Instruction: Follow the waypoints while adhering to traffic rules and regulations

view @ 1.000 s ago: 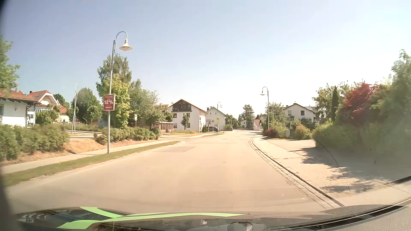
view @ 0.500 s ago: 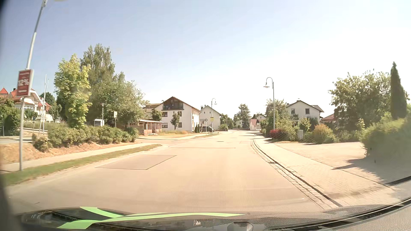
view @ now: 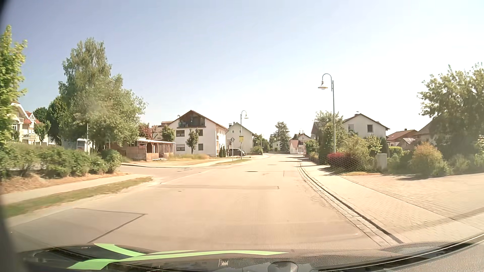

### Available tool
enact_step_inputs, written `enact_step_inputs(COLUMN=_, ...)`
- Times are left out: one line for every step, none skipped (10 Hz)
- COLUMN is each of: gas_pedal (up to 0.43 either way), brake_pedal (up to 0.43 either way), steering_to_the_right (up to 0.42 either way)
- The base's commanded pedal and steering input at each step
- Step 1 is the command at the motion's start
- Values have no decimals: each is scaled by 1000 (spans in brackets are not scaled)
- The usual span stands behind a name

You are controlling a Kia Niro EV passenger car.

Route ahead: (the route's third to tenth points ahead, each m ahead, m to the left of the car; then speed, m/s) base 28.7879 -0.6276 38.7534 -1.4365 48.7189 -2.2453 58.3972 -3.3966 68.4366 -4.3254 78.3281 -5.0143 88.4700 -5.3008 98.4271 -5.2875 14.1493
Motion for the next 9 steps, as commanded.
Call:
enact_step_inputs(gas_pedal=110, brake_pedal=0, steering_to_the_right=24)
enact_step_inputs(gas_pedal=87, brake_pedal=0, steering_to_the_right=24)
enact_step_inputs(gas_pedal=87, brake_pedal=0, steering_to_the_right=23)
enact_step_inputs(gas_pedal=87, brake_pedal=0, steering_to_the_right=20)
enact_step_inputs(gas_pedal=87, brake_pedal=0, steering_to_the_right=19)
enact_step_inputs(gas_pedal=87, brake_pedal=0, steering_to_the_right=19)
enact_step_inputs(gas_pedal=98, brake_pedal=0, steering_to_the_right=19)
enact_step_inputs(gas_pedal=98, brake_pedal=0, steering_to_the_right=18)
enact_step_inputs(gas_pedal=98, brake_pedal=0, steering_to_the_right=16)
